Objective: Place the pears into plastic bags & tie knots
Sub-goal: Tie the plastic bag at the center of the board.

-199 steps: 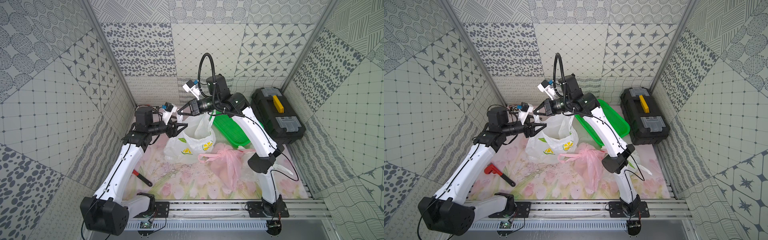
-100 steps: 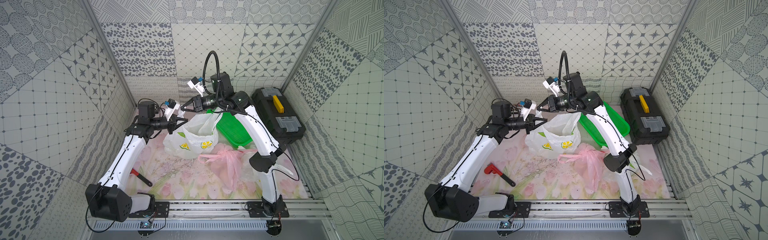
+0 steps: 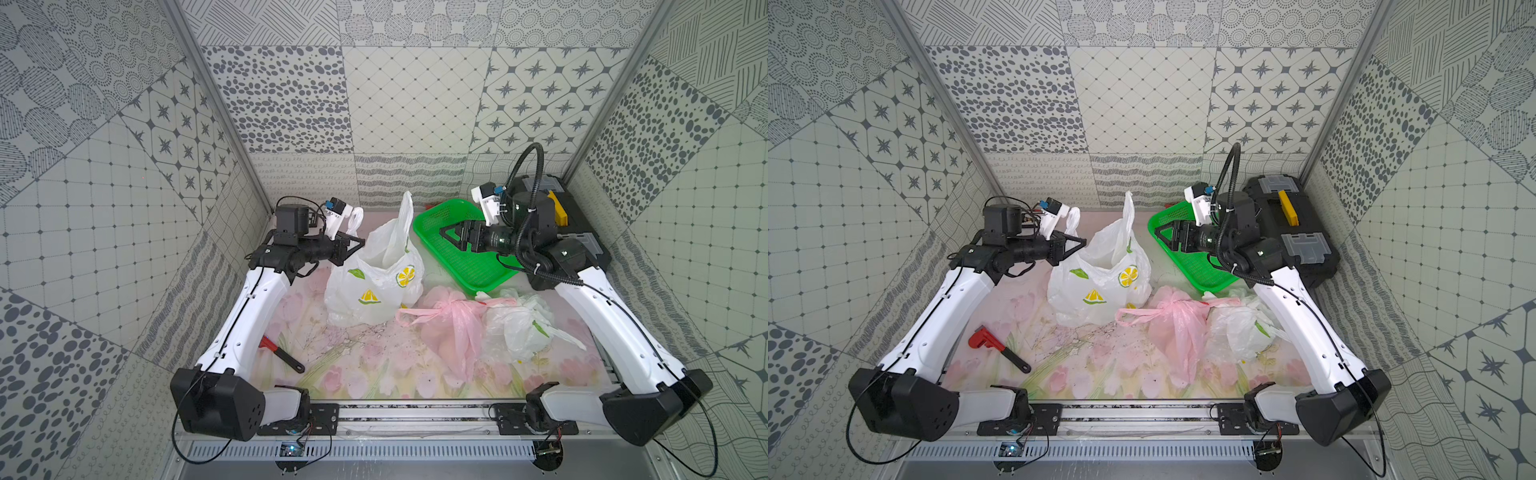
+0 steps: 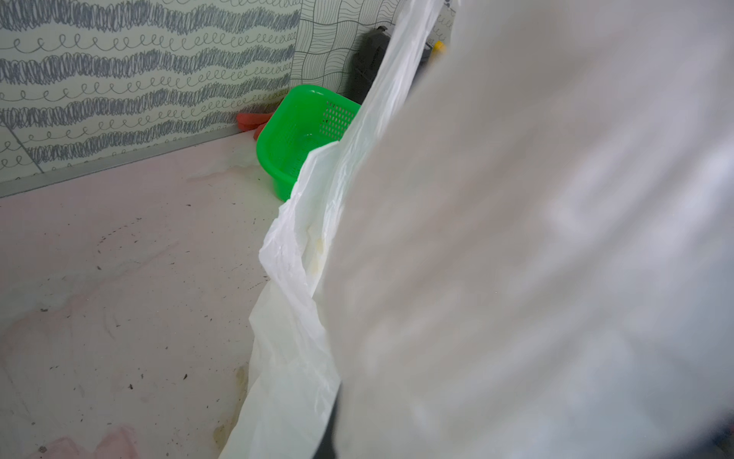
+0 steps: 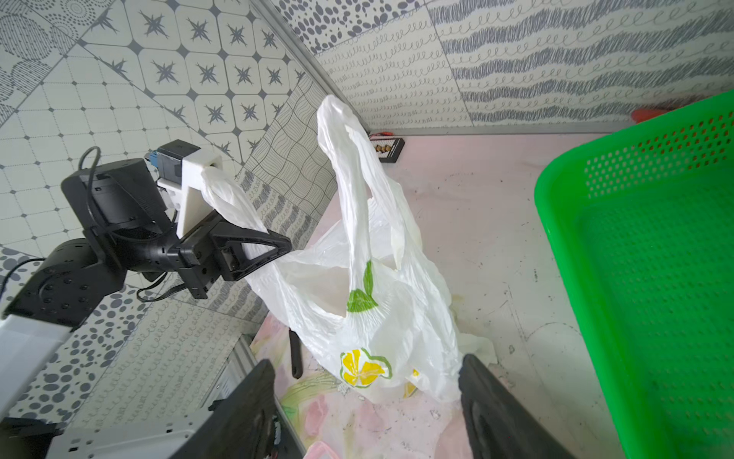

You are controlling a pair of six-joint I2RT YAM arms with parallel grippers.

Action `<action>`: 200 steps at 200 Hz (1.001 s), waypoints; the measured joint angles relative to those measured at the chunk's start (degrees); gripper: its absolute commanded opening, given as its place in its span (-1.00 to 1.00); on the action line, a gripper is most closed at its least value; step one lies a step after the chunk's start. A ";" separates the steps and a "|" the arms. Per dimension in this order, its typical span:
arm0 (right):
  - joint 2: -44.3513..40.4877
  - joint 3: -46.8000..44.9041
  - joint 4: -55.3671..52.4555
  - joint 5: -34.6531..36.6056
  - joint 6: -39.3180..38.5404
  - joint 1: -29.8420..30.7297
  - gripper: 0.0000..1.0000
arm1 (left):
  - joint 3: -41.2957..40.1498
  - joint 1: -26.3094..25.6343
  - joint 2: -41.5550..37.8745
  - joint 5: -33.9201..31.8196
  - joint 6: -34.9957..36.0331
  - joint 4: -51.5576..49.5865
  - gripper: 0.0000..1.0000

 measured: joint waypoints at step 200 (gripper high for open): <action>31.45 4.79 40.09 -1.68 -7.37 9.07 0.57 | -2.58 0.02 -2.75 -2.12 -5.55 -2.32 -1.00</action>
